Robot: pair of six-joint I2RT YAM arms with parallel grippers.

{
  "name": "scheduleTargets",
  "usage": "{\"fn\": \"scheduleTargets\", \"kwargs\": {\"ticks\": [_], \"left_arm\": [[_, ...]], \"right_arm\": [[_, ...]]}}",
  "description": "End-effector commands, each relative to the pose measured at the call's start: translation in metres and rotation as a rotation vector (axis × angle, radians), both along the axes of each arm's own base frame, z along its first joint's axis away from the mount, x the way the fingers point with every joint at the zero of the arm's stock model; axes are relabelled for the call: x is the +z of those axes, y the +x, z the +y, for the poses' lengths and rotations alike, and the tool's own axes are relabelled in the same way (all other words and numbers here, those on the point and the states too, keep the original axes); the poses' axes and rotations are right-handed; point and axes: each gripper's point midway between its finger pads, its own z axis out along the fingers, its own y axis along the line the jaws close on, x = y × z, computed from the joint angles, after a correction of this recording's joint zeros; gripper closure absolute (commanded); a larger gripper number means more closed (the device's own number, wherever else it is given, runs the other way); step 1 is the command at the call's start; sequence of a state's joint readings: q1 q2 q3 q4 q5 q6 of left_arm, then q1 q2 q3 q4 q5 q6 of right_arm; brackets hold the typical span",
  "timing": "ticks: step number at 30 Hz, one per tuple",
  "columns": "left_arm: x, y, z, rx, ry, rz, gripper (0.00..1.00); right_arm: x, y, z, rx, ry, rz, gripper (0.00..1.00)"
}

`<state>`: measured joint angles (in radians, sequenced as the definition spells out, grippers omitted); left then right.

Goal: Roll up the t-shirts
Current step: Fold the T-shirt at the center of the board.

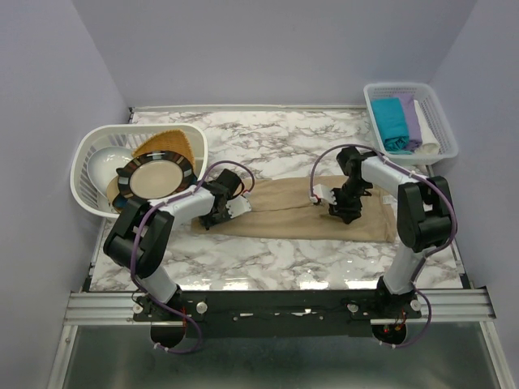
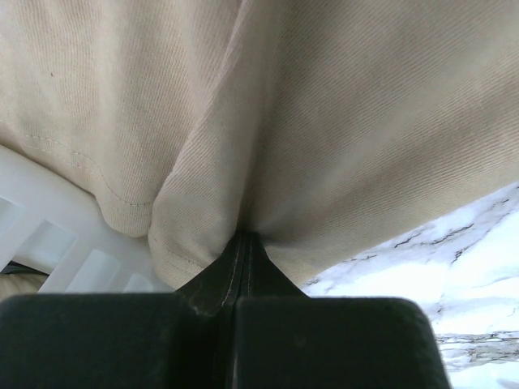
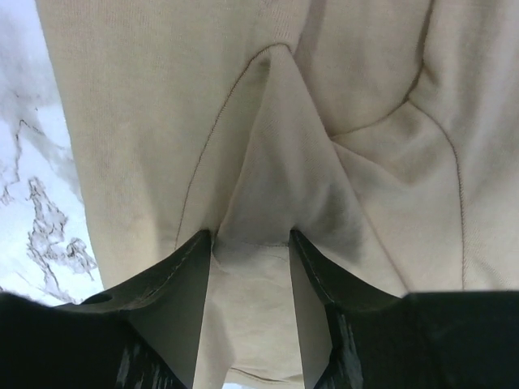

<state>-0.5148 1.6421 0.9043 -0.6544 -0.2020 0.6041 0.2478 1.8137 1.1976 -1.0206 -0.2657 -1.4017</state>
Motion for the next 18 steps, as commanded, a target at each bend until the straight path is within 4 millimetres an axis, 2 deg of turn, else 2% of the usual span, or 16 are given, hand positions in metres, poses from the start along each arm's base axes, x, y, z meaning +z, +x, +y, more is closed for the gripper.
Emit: {"fn": "scheduleTargets", "kwargs": {"ticks": [1,5,10,14,16,18], "left_arm": [[-0.033,-0.013,-0.010,0.013,-0.064,0.086,1.00],[-0.033,-0.012,-0.010,0.013,-0.064,0.087,1.00],[-0.034,-0.013,-0.011,0.011,-0.064,0.093,1.00],[-0.034,-0.011,-0.012,0.011,-0.066,0.092,1.00],[-0.033,-0.010,-0.012,0.014,-0.067,0.089,1.00],[-0.032,-0.010,-0.012,0.012,-0.068,0.090,1.00]], "right_arm": [[-0.001,0.007,-0.002,0.037,-0.015,-0.079,0.49],[0.004,0.019,0.002,0.022,0.001,-0.130,0.58],[0.021,0.034,0.005,0.016,0.010,-0.172,0.61],[0.033,0.047,0.012,0.011,0.030,-0.191,0.76],[0.031,0.049,0.013,0.004,0.030,-0.171,0.79],[0.037,0.058,0.017,0.001,0.035,-0.197,0.82]]}}
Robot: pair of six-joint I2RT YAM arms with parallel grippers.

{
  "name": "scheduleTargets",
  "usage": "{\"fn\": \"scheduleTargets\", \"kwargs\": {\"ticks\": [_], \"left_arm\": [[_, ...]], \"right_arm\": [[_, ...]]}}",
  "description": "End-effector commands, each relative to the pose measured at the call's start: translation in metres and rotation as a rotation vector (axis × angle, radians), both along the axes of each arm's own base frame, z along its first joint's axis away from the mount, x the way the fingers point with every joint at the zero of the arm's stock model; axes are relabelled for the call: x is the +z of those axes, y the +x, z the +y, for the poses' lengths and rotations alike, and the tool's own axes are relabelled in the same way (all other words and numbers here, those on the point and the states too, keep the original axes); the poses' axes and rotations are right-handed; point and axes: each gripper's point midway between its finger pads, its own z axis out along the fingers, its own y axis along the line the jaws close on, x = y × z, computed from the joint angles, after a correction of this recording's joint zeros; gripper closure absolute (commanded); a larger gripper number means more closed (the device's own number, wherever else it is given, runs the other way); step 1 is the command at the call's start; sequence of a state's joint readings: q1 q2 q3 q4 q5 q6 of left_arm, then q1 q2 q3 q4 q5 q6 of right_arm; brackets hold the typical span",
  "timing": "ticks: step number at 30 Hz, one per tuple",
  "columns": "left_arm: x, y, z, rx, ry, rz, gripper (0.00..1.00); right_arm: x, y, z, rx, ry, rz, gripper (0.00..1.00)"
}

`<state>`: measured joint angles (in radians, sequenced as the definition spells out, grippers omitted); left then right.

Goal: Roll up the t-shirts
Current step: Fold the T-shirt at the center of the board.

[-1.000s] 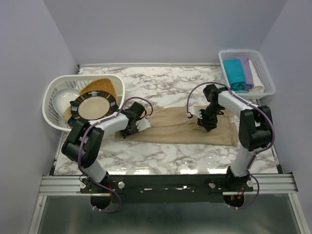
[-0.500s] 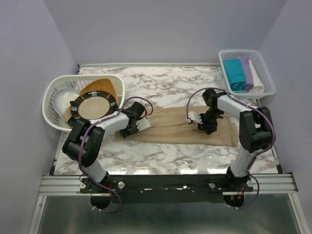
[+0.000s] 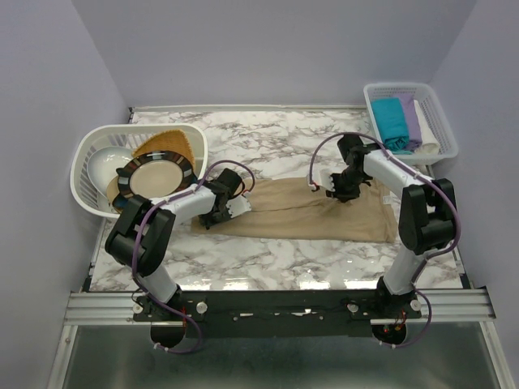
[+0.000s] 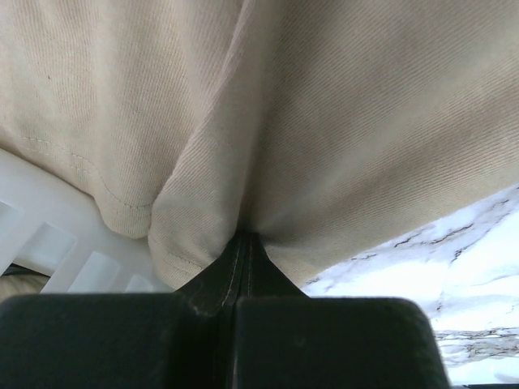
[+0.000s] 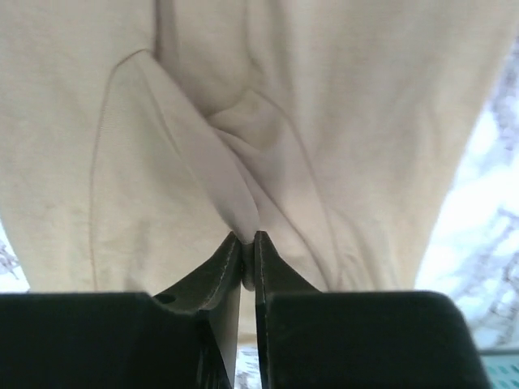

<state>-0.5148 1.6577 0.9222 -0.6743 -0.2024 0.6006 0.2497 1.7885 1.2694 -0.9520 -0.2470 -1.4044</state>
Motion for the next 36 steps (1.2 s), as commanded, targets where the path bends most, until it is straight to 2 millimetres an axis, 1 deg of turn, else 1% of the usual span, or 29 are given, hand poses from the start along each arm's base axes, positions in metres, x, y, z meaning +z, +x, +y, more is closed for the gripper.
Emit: {"fn": "scheduleTargets", "kwargs": {"ticks": [1,3,5,6,7,10,13,16,17,18,19,20,21,22,23,24,26,28,29,30,31,32,33,34,35,36], "left_arm": [[-0.032,-0.010,-0.013,0.009,-0.077,0.075,1.00],[-0.033,-0.011,-0.013,0.011,-0.079,0.079,1.00],[-0.034,-0.011,-0.014,0.009,-0.079,0.082,1.00],[-0.033,-0.010,-0.014,0.009,-0.082,0.080,1.00],[-0.033,-0.010,-0.015,0.009,-0.082,0.080,1.00],[-0.032,-0.008,-0.015,0.009,-0.081,0.079,1.00],[-0.032,-0.009,-0.014,0.009,-0.077,0.079,1.00],[-0.032,-0.011,-0.012,0.016,-0.071,0.079,1.00],[-0.030,-0.011,-0.010,0.021,-0.063,0.069,1.00],[-0.031,-0.013,-0.008,0.032,-0.059,0.067,1.00],[-0.031,-0.015,-0.006,0.039,-0.056,0.065,1.00],[-0.029,-0.015,-0.005,0.047,-0.055,0.056,1.00],[-0.029,-0.020,-0.002,0.060,-0.049,0.064,1.00],[-0.030,-0.023,-0.001,0.063,-0.047,0.068,1.00],[-0.028,-0.025,0.000,0.062,-0.049,0.065,1.00],[-0.030,-0.029,0.004,0.064,-0.038,0.069,1.00],[-0.029,-0.030,0.006,0.063,-0.030,0.063,1.00],[-0.028,-0.031,0.007,0.061,-0.028,0.063,1.00],[-0.027,-0.030,0.007,0.062,-0.033,0.058,1.00],[-0.025,-0.029,0.006,0.064,-0.036,0.054,1.00],[-0.023,-0.027,0.004,0.065,-0.041,0.048,1.00],[-0.021,-0.025,0.003,0.066,-0.048,0.041,1.00],[-0.019,-0.022,0.001,0.068,-0.056,0.031,1.00],[-0.018,-0.022,0.000,0.069,-0.063,0.031,1.00],[-0.017,-0.021,-0.002,0.068,-0.069,0.030,1.00],[-0.016,-0.019,-0.003,0.069,-0.074,0.025,1.00]], "right_arm": [[0.014,0.019,0.012,0.003,0.015,-0.045,0.83],[0.018,0.028,0.016,0.007,0.024,-0.075,0.86],[0.017,0.032,0.024,0.018,0.029,-0.081,0.87],[0.021,0.038,0.028,0.018,0.034,-0.098,0.88],[0.021,0.039,0.035,0.029,0.038,-0.099,0.88],[0.020,0.045,0.045,0.039,0.041,-0.117,0.88],[0.017,0.049,0.050,0.042,0.036,-0.131,0.88],[0.012,0.054,0.050,0.036,0.016,-0.147,0.89],[0.010,0.054,0.050,0.035,0.013,-0.149,0.87],[0.010,0.055,0.049,0.021,0.011,-0.155,0.83],[0.014,0.066,0.050,-0.002,0.013,-0.202,0.78],[0.017,0.073,0.050,-0.029,0.018,-0.234,0.64],[0.023,0.081,0.052,-0.091,0.035,-0.263,0.58],[0.035,0.097,0.056,-0.132,0.062,-0.330,0.55],[0.043,0.108,0.053,-0.185,0.056,-0.371,0.50],[0.060,0.123,0.056,-0.266,0.089,-0.425,0.48],[0.072,0.133,0.048,-0.343,0.086,-0.453,0.43],[0.079,0.135,0.038,-0.409,0.092,-0.438,0.41],[0.078,0.133,0.032,-0.426,0.084,-0.423,0.41],[0.073,0.126,0.024,-0.449,0.069,-0.387,0.41],[0.069,0.125,0.008,-0.492,0.057,-0.367,0.41],[0.066,0.123,-0.001,-0.520,0.054,-0.345,0.41],[0.059,0.116,-0.013,-0.554,0.038,-0.301,0.43],[0.054,0.115,-0.031,-0.597,0.025,-0.277,0.46],[0.051,0.113,-0.040,-0.617,0.011,-0.258,0.54],[0.043,0.107,-0.048,-0.633,-0.014,-0.220,0.57]]}}
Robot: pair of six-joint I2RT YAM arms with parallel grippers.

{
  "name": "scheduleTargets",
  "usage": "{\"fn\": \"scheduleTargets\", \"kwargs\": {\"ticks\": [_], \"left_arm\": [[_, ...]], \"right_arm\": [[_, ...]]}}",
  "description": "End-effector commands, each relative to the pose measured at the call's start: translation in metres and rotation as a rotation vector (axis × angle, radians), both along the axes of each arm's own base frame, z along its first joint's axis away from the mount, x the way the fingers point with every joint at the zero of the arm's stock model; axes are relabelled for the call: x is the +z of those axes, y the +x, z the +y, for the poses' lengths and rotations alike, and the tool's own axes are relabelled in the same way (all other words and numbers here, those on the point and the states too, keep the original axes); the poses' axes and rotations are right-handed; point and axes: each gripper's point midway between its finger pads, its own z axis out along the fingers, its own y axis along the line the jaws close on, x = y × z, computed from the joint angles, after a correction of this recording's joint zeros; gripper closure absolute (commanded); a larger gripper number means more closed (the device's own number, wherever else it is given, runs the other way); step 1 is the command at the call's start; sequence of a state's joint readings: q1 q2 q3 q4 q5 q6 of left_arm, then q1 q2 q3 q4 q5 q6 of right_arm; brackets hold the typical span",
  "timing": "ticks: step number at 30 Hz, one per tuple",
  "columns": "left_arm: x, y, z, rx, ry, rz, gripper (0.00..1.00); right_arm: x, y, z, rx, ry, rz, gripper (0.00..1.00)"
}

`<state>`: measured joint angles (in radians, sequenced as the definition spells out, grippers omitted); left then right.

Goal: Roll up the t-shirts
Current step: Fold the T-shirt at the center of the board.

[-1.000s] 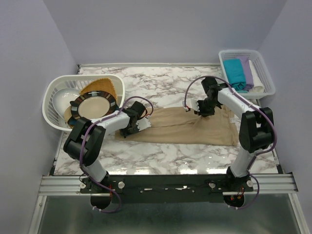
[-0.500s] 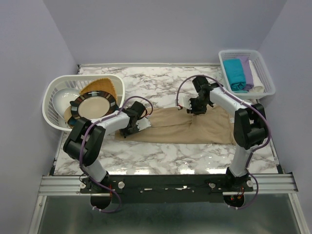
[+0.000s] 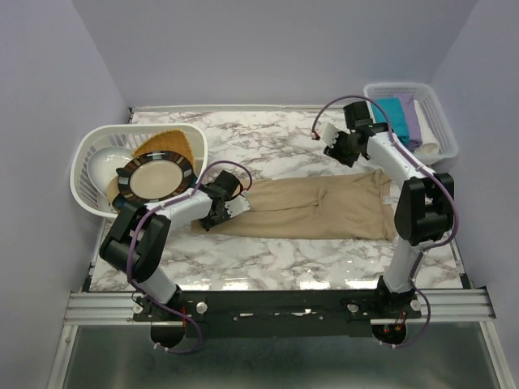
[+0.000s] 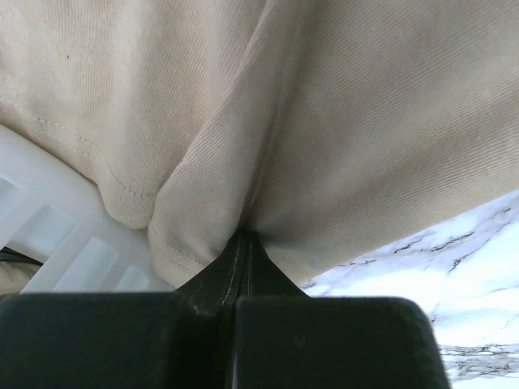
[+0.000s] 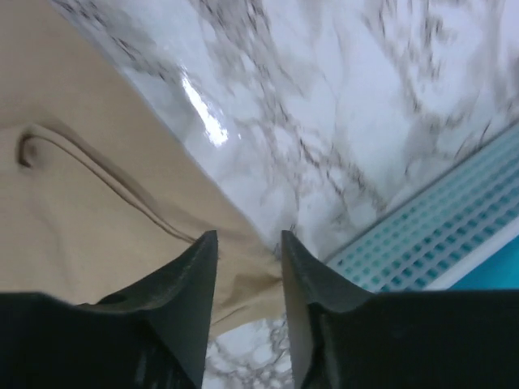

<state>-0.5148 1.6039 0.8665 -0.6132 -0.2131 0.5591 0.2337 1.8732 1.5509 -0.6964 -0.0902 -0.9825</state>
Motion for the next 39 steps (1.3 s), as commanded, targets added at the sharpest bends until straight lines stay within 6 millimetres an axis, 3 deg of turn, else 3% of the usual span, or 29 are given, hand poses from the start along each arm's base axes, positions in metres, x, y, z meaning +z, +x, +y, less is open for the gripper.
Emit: {"fn": "scheduleTargets", "kwargs": {"ticks": [1,2,6,15,20,26,29,32,35,39], "left_arm": [[-0.017,-0.018,-0.005,0.022,-0.049,0.085,1.00],[-0.017,-0.017,-0.005,0.021,-0.049,0.084,1.00],[-0.019,-0.014,-0.006,0.015,-0.049,0.078,1.00],[-0.023,-0.012,-0.003,0.004,-0.021,0.083,1.00],[-0.026,-0.017,0.003,0.006,0.000,0.091,1.00],[-0.034,-0.031,0.014,0.004,0.031,0.124,1.00],[-0.032,-0.035,0.015,-0.007,0.033,0.133,1.00],[-0.012,-0.034,0.001,-0.029,-0.043,0.143,1.00],[0.014,-0.044,-0.027,-0.104,-0.193,0.224,0.97],[0.030,-0.036,-0.033,-0.151,-0.217,0.195,0.94]], "right_arm": [[-0.031,-0.023,-0.066,-0.208,-0.029,0.179,0.61],[-0.035,-0.024,-0.074,-0.226,-0.045,0.187,0.66],[-0.055,-0.027,-0.105,-0.295,-0.111,0.192,0.69],[-0.089,-0.010,-0.136,-0.343,-0.268,0.167,0.74],[-0.092,-0.004,-0.154,-0.368,-0.333,0.132,0.74],[-0.087,0.005,-0.151,-0.386,-0.304,0.120,0.74],[-0.075,0.011,-0.145,-0.395,-0.264,0.103,0.74],[-0.049,0.013,-0.131,-0.388,-0.192,0.092,0.73],[-0.035,0.009,-0.117,-0.375,-0.140,0.092,0.72],[-0.022,0.003,-0.104,-0.352,-0.121,0.085,0.66]]}}
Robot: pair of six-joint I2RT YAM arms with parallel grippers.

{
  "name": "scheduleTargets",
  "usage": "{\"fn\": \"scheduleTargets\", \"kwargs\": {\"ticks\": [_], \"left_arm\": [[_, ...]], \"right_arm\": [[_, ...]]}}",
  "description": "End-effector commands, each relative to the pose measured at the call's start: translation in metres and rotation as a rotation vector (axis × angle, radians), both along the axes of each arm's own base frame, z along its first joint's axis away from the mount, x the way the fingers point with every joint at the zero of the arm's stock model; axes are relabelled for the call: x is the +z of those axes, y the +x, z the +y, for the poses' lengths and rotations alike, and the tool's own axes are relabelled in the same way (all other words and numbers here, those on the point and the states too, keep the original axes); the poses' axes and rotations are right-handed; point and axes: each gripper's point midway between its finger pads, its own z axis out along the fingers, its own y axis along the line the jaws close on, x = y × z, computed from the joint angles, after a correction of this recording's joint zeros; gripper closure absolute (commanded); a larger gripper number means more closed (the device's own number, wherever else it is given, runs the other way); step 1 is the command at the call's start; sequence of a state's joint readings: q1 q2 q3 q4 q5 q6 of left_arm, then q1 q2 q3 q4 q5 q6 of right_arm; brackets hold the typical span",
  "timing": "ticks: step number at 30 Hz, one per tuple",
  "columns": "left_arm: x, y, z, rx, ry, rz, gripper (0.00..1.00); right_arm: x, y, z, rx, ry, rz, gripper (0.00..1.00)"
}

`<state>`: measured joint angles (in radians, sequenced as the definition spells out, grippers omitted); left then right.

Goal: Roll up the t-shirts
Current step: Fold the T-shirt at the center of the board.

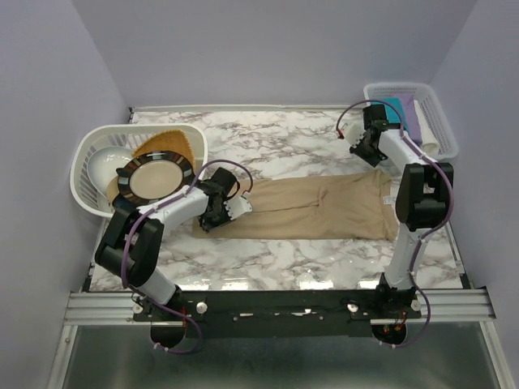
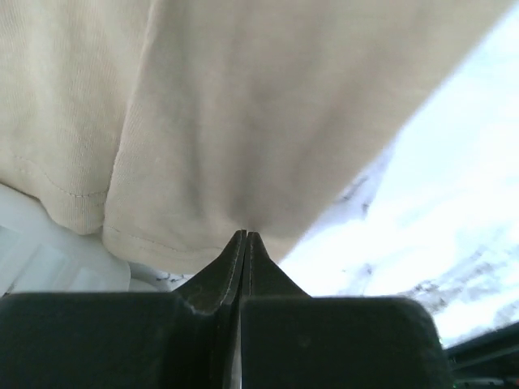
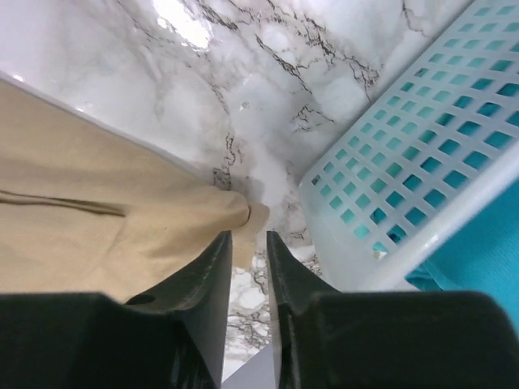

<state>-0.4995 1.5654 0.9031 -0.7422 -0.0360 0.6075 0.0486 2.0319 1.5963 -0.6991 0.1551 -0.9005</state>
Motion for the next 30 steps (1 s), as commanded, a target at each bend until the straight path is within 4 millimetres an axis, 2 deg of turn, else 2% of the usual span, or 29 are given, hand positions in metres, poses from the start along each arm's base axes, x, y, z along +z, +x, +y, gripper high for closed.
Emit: {"fn": "scheduleTargets", "kwargs": {"ticks": [1,7,11,15,18,23,28,30], "left_arm": [[0.023,-0.009,-0.015,-0.093,-0.085,0.052,0.90],[0.015,-0.009,-0.008,-0.169,-0.044,0.061,0.85],[-0.002,0.004,0.000,-0.142,0.032,0.037,0.93],[-0.014,-0.002,0.002,-0.161,0.063,0.097,0.97],[-0.018,-0.020,-0.002,-0.227,0.071,0.146,0.98],[-0.025,-0.059,-0.002,-0.322,0.112,0.226,0.99],[-0.025,-0.101,-0.011,-0.414,0.102,0.317,0.99],[-0.021,-0.108,-0.018,-0.419,0.074,0.324,0.99]], "right_arm": [[0.027,-0.011,0.025,0.014,0.081,-0.011,0.66],[0.031,-0.020,0.034,0.013,0.114,-0.003,0.65],[0.024,-0.026,0.035,0.026,0.109,0.012,0.65],[0.013,-0.032,0.036,0.056,0.084,0.058,0.66],[0.003,-0.033,0.035,0.092,0.064,0.088,0.66],[0.000,-0.025,0.038,0.119,0.059,0.098,0.66],[0.006,-0.021,0.045,0.145,0.059,0.112,0.66],[0.008,-0.023,0.050,0.164,0.055,0.119,0.66]]}}
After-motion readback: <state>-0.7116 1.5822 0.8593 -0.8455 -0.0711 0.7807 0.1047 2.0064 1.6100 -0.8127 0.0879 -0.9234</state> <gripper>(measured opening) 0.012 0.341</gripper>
